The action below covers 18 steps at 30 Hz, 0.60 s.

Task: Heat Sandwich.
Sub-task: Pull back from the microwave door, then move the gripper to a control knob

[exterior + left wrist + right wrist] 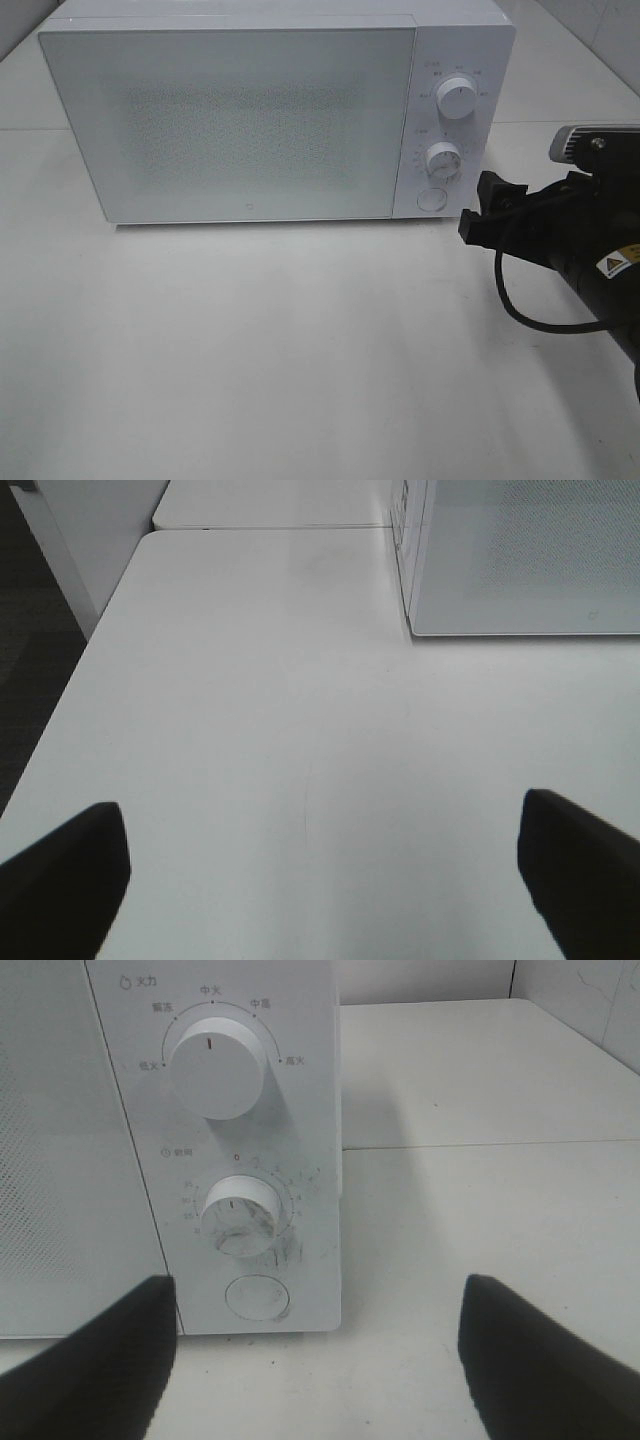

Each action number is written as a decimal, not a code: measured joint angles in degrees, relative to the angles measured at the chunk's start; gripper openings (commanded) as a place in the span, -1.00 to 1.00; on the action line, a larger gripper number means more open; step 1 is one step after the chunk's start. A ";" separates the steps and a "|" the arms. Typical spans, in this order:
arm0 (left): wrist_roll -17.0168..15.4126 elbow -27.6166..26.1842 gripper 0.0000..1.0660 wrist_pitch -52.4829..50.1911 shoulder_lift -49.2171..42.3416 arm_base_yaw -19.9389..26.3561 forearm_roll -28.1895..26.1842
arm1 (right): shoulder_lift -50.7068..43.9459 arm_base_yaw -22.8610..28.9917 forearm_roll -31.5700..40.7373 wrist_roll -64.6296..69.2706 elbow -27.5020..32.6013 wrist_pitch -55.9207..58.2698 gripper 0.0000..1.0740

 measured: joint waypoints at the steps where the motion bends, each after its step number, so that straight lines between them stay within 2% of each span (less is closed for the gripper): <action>1: 0.00 0.00 0.90 0.00 0.00 0.00 0.00 | 0.17 -0.06 -0.11 0.00 -0.11 0.00 0.42; 10: 0.00 0.00 0.90 0.00 0.00 0.00 0.00 | 6.99 -0.23 -0.86 0.00 -4.07 -0.06 0.42; 18: 0.00 0.00 0.90 0.00 0.00 0.00 0.00 | 12.95 -1.26 -2.86 0.00 -10.31 -0.06 0.42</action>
